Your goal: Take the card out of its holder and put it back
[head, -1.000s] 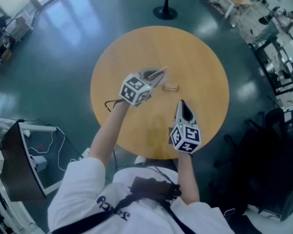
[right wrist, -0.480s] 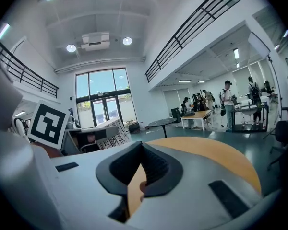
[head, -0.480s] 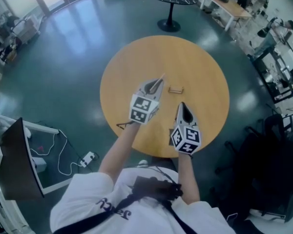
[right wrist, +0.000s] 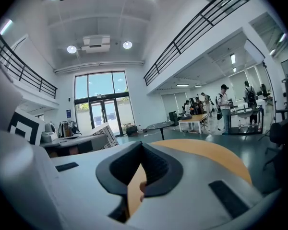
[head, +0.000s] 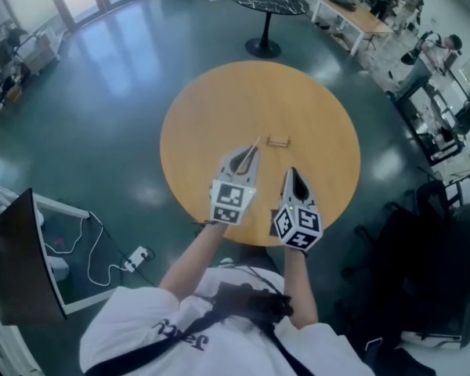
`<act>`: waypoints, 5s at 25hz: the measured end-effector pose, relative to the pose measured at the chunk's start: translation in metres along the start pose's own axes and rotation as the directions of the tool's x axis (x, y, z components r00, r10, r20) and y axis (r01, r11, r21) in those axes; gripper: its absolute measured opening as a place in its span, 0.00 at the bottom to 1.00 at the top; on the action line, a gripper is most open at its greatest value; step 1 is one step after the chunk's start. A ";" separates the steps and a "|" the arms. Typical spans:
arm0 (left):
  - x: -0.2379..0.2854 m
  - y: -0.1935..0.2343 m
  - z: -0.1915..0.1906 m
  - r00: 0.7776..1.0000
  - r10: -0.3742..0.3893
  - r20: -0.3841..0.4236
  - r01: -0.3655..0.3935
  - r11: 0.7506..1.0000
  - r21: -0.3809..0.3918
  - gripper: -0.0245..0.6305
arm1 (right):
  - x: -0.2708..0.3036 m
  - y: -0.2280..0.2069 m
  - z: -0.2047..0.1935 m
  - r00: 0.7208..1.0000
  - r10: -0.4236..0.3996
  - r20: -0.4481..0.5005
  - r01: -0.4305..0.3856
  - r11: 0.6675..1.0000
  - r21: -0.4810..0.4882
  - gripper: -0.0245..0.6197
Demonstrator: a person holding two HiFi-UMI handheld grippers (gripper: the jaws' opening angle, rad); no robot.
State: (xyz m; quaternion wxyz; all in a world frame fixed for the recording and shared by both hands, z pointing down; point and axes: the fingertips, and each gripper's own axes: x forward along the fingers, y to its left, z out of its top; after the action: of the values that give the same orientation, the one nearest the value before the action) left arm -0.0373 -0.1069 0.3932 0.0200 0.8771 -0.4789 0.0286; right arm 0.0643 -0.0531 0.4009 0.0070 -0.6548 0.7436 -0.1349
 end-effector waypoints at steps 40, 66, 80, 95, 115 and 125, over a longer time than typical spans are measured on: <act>-0.034 -0.015 -0.016 0.993 -0.115 -0.021 0.112 0.987 -0.111 0.08 | -0.026 0.000 -0.006 1.000 -0.030 -0.006 0.029 0.999 -0.015 0.06; -0.002 0.081 -0.124 0.953 0.025 -0.302 -0.053 0.995 -0.085 0.08 | 0.003 -0.071 -0.032 0.985 -0.131 -0.111 0.138 0.988 0.063 0.06; 0.037 0.150 -0.129 0.929 0.080 -0.361 -0.062 0.996 0.059 0.08 | 0.022 -0.100 -0.045 0.973 -0.162 -0.161 0.180 0.978 0.102 0.06; 0.110 0.139 -0.120 0.928 -0.056 -0.369 0.107 0.987 0.118 0.08 | 0.045 -0.113 -0.065 0.959 -0.184 -0.216 0.217 0.966 0.138 0.06; 0.209 0.059 -0.105 0.825 -0.435 -0.361 0.520 0.834 0.184 0.08 | 0.050 -0.142 -0.084 0.928 -0.243 -0.282 0.297 0.940 0.166 0.06; 0.219 0.024 -0.111 0.718 -0.610 -0.335 0.674 0.729 0.119 0.08 | 0.049 -0.156 -0.088 0.915 -0.274 -0.298 0.335 0.925 0.178 0.06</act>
State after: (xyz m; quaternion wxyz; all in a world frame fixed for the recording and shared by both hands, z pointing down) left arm 0.0571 -0.2971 0.5196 -0.0084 0.9722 -0.1280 0.1961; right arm 0.1927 -0.1004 0.5269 -0.0402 -0.7339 0.6057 -0.3050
